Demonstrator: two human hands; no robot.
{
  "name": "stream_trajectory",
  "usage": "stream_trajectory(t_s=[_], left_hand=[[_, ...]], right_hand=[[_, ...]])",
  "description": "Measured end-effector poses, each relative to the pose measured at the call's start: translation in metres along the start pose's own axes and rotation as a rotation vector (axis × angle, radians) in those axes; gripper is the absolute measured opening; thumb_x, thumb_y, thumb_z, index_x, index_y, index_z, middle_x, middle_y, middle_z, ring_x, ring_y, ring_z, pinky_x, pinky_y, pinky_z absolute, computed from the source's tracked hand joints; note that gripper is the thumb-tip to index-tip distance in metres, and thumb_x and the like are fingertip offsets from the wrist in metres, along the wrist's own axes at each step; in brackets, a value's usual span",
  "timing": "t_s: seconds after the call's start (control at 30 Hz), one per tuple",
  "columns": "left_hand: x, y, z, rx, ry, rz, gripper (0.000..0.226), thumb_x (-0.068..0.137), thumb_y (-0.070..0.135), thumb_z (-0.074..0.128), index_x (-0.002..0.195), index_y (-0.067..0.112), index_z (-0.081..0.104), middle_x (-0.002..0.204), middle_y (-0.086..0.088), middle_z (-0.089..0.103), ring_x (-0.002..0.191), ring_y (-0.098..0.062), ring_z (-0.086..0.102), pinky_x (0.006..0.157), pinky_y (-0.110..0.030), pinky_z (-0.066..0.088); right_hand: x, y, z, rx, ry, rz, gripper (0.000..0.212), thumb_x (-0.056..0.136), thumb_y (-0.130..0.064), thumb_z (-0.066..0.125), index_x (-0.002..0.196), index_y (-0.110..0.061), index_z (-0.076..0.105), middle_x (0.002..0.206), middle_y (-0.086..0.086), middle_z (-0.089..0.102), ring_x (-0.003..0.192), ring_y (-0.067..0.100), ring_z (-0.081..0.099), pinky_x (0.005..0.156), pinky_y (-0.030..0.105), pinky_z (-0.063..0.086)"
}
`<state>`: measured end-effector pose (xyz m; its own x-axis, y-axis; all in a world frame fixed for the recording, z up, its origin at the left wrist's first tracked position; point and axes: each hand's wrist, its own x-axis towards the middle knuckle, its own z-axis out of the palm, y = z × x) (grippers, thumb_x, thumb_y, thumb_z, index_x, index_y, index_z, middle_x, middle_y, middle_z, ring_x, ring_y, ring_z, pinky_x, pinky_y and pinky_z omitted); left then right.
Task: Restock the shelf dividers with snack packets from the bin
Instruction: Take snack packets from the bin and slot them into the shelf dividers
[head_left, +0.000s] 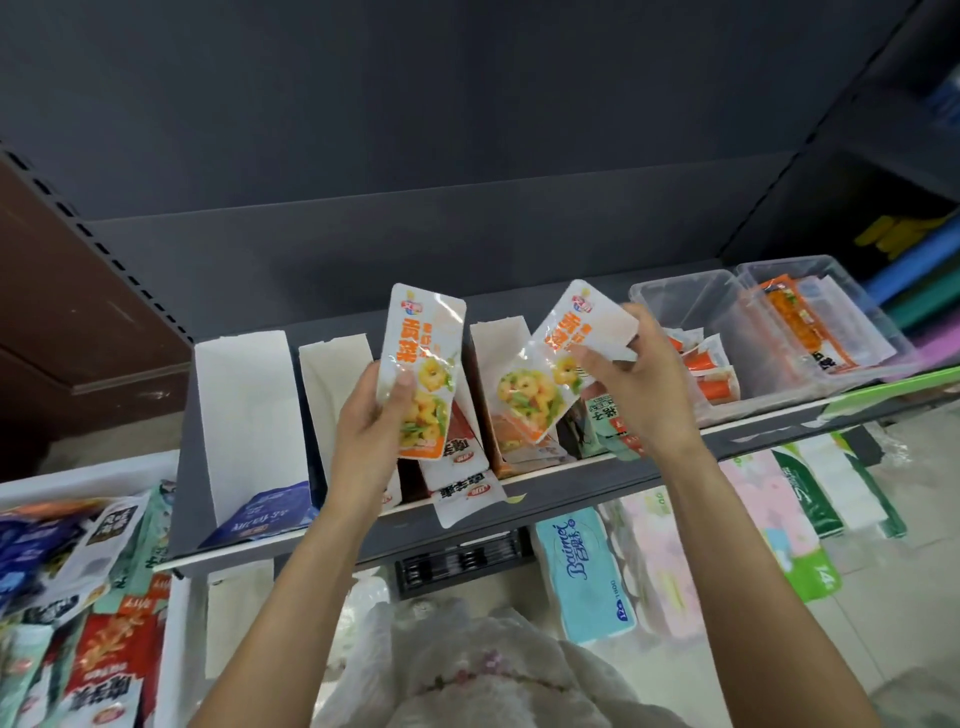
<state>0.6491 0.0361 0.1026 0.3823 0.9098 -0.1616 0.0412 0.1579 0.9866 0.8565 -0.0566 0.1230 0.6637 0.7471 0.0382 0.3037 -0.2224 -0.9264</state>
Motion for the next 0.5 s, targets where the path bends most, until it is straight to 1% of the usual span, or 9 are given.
stream_trajectory(t_s=[0.07, 0.13, 0.2, 0.27, 0.3, 0.33, 0.4, 0.43, 0.5], left_hand=[[0.005, 0.005, -0.002, 0.003, 0.021, 0.024, 0.013, 0.097, 0.032, 0.048, 0.107, 0.031, 0.055, 0.090, 0.020, 0.069, 0.080, 0.007, 0.066, 0.053, -0.007, 0.047], [0.010, 0.009, -0.001, 0.024, 0.013, 0.067, 0.010, 0.096, 0.028, 0.052, 0.104, 0.032, 0.054, 0.094, 0.020, 0.069, 0.085, 0.005, 0.066, 0.057, -0.007, 0.048], [0.018, 0.013, 0.003, 0.051, 0.005, 0.107, 0.013, 0.093, 0.022, 0.058, 0.101, 0.031, 0.051, 0.103, 0.016, 0.067, 0.088, 0.006, 0.065, 0.061, -0.008, 0.048], [0.028, 0.017, 0.010, 0.089, 0.006, 0.146, 0.019, 0.093, 0.019, 0.060, 0.099, 0.034, 0.050, 0.105, 0.017, 0.065, 0.088, 0.011, 0.063, 0.063, -0.007, 0.048], [0.033, 0.019, 0.014, 0.102, 0.007, 0.163, 0.021, 0.092, 0.018, 0.060, 0.100, 0.036, 0.049, 0.106, 0.018, 0.064, 0.089, 0.011, 0.062, 0.065, -0.008, 0.049], [0.038, 0.020, 0.018, 0.106, 0.008, 0.169, 0.022, 0.092, 0.019, 0.060, 0.100, 0.037, 0.050, 0.107, 0.018, 0.064, 0.092, 0.009, 0.063, 0.070, -0.011, 0.051], [0.050, 0.016, 0.026, 0.108, 0.002, 0.168, 0.017, 0.093, 0.020, 0.059, 0.100, 0.034, 0.052, 0.111, 0.014, 0.066, 0.100, -0.001, 0.064, 0.078, -0.020, 0.053], [0.055, 0.014, 0.031, 0.129, -0.010, 0.172, 0.015, 0.093, 0.021, 0.059, 0.100, 0.032, 0.053, 0.112, 0.011, 0.066, 0.102, -0.004, 0.064, 0.080, -0.022, 0.053], [0.064, 0.007, 0.042, 0.202, -0.042, 0.203, 0.015, 0.093, 0.021, 0.060, 0.104, 0.029, 0.054, 0.115, 0.008, 0.066, 0.103, -0.005, 0.063, 0.080, -0.017, 0.050]], right_hand=[[0.003, 0.013, 0.002, -0.112, 0.021, -0.067, 0.023, 0.091, -0.017, 0.062, 0.107, -0.023, 0.047, 0.107, -0.008, 0.061, 0.088, 0.009, 0.065, 0.061, 0.019, 0.057], [0.006, 0.031, 0.012, -0.234, -0.026, -0.146, 0.016, 0.093, -0.018, 0.058, 0.107, -0.019, 0.051, 0.107, -0.002, 0.066, 0.090, 0.011, 0.067, 0.065, 0.028, 0.059], [0.008, 0.048, 0.025, -0.310, -0.113, -0.267, 0.012, 0.094, -0.015, 0.057, 0.105, -0.015, 0.053, 0.100, 0.000, 0.070, 0.081, 0.007, 0.067, 0.062, 0.023, 0.056], [0.007, 0.062, 0.035, -0.372, -0.214, -0.366, 0.008, 0.093, -0.011, 0.057, 0.100, -0.013, 0.056, 0.093, -0.001, 0.071, 0.070, 0.000, 0.062, 0.061, 0.015, 0.048], [0.005, 0.069, 0.037, -0.432, -0.256, -0.397, 0.007, 0.092, -0.011, 0.058, 0.099, -0.013, 0.058, 0.091, -0.001, 0.070, 0.071, 0.001, 0.062, 0.062, 0.015, 0.047], [0.003, 0.076, 0.037, -0.497, -0.285, -0.425, 0.007, 0.091, -0.014, 0.058, 0.097, -0.014, 0.061, 0.089, -0.001, 0.070, 0.077, 0.007, 0.063, 0.066, 0.021, 0.049], [-0.001, 0.085, 0.033, -0.590, -0.320, -0.454, 0.009, 0.088, -0.017, 0.060, 0.095, -0.016, 0.066, 0.089, -0.002, 0.069, 0.096, 0.017, 0.059, 0.079, 0.036, 0.050], [-0.004, 0.087, 0.028, -0.619, -0.331, -0.461, 0.012, 0.086, -0.017, 0.060, 0.095, -0.017, 0.068, 0.090, -0.004, 0.069, 0.102, 0.018, 0.056, 0.084, 0.039, 0.049], [-0.009, 0.088, 0.020, -0.668, -0.355, -0.487, 0.021, 0.085, -0.017, 0.058, 0.100, -0.021, 0.070, 0.092, -0.006, 0.070, 0.103, 0.018, 0.053, 0.089, 0.039, 0.046]])
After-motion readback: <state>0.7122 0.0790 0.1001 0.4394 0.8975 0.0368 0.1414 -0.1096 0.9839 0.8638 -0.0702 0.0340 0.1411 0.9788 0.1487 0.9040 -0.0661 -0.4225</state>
